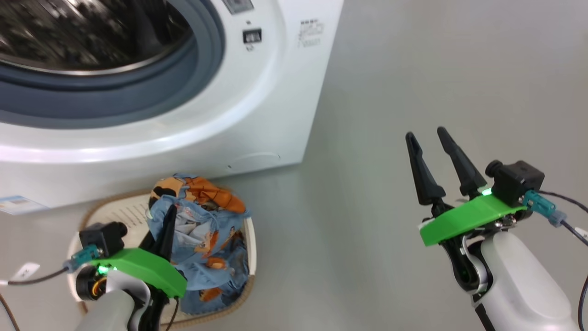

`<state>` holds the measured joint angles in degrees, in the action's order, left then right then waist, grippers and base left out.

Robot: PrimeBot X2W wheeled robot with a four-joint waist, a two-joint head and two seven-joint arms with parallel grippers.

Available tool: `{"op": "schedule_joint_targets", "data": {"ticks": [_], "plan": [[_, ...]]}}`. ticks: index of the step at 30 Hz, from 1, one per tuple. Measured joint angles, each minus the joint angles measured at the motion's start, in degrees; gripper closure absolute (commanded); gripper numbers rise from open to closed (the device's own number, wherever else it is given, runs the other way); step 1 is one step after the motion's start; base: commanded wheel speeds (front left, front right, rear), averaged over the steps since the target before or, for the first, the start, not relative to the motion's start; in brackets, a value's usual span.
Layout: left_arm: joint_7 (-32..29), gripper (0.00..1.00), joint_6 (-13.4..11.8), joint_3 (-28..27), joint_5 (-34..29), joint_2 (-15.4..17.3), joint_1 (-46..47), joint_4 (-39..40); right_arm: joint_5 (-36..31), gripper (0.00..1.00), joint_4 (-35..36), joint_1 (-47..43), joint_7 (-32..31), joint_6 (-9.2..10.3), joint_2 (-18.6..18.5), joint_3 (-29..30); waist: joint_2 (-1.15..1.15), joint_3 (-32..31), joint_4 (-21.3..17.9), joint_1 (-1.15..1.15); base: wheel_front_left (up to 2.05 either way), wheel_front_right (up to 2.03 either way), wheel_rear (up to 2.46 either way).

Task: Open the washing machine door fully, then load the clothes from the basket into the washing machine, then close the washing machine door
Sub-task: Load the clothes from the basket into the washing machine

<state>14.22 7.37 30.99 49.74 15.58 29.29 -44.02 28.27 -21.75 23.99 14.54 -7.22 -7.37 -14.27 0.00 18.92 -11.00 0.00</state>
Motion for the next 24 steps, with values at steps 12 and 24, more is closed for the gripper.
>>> {"op": "schedule_joint_targets", "data": {"ticks": [12,24], "plan": [[0.0,1.0,-1.7,-7.1,-7.7,-1.1,-7.6,13.0,0.4,0.0,-1.2,-3.7,0.0,0.0,-0.5,-0.1,0.0,-8.0,3.7,0.0,0.0,0.0,0.0],[0.2,1.0,-6.1,-10.2,-11.2,-1.4,-12.4,24.3,0.9,0.0,-1.2,-5.3,0.0,0.0,-1.8,-0.6,0.0,-13.3,5.0,0.0,0.0,0.0,0.0]]}}
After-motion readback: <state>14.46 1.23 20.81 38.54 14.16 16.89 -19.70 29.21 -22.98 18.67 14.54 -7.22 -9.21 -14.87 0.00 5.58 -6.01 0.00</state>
